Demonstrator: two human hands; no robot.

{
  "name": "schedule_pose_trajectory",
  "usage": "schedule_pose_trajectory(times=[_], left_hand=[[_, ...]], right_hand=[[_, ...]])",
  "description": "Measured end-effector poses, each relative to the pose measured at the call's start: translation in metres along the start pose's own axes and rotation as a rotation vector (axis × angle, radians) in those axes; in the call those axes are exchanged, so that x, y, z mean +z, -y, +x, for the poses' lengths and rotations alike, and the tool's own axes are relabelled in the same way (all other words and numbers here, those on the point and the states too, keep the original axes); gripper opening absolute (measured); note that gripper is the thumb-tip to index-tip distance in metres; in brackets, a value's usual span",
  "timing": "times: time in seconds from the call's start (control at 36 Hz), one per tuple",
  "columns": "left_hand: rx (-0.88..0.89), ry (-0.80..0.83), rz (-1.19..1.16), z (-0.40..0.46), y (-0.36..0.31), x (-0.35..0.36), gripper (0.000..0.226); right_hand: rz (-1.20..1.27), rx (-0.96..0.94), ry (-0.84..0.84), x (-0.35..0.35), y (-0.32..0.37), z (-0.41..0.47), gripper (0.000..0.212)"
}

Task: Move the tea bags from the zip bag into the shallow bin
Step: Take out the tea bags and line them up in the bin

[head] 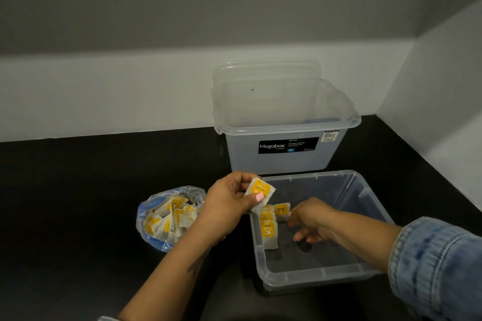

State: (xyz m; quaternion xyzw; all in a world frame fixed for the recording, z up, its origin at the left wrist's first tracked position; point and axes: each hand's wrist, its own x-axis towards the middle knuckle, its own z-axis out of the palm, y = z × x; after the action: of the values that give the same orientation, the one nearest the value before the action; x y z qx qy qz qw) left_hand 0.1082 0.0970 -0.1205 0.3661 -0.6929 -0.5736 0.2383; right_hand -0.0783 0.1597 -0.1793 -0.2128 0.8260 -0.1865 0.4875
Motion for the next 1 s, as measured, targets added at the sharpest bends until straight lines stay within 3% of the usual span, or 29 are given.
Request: schedule_pose_trajectory(times=[0.25,0.42,0.53,0.64,0.83,1.0], left_hand=[[0.004,-0.033,0.044,0.004,-0.001,0.002,0.02],[0.039,-0.061,0.054,0.011,-0.006,0.007,0.012],[0.102,-0.071,0.051,0.016,-0.012,0.016,0.014],[0.129,-0.043,0.05,0.018,-0.015,0.025,0.018],[0.128,0.005,0.185,0.018,-0.017,0.03,0.035],[0.14,-0.085,0.425,0.021,-0.008,0.024,0.043]], right_hand=[[0.049,-0.023,-0.009,-0.005,-0.002,-0.013,0.017],[-0.001,-0.371,-0.068,-0.026,0.006,-0.049,0.006],[0.087,-0.612,0.005,-0.036,0.022,-0.077,0.017],[0.051,-0.773,-0.126,-0.041,0.027,-0.08,0.009],[-0.137,-0.738,-0.224,-0.052,0.018,-0.069,0.008],[-0.456,-0.638,-0.256,-0.046,0.0,-0.048,0.005]])
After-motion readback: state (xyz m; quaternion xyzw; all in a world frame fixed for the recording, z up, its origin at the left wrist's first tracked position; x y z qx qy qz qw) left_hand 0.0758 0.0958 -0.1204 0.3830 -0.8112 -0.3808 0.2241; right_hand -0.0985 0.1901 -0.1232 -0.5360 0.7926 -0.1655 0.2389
